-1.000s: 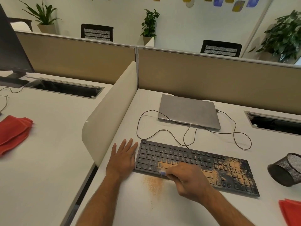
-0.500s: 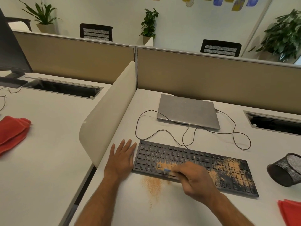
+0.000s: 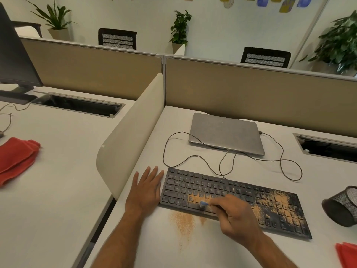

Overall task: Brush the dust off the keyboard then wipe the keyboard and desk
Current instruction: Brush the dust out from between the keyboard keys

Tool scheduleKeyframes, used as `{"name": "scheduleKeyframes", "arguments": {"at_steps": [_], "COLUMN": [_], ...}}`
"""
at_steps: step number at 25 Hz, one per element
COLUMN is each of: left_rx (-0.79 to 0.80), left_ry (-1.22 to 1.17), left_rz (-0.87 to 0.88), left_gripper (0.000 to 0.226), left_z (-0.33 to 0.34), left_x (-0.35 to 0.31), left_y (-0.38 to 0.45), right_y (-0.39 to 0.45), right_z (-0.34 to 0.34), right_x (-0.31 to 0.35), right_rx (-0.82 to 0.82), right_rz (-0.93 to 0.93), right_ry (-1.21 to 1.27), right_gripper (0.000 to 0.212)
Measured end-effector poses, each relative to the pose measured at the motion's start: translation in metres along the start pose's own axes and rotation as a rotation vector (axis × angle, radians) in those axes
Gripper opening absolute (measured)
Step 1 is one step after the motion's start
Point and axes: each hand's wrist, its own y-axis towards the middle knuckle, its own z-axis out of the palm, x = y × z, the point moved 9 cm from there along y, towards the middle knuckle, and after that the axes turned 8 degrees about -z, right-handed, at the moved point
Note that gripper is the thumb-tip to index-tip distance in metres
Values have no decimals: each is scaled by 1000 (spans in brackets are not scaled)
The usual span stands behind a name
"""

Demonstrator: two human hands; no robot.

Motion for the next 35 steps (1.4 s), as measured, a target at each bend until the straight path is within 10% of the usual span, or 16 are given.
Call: {"name": "scheduleKeyframes", "arguments": {"at_steps": [35], "left_rx": [8], "left_ry": [14], "left_rz": [-5], "left_gripper": [70], "left_z": [1], "left_x": [1], "left_y": [0], "right_y": [50], "right_z": [11], "right_x": [-1], "right_rx": [136], "right_rz": [-94], "right_ry": [68], "right_gripper": [15]}}
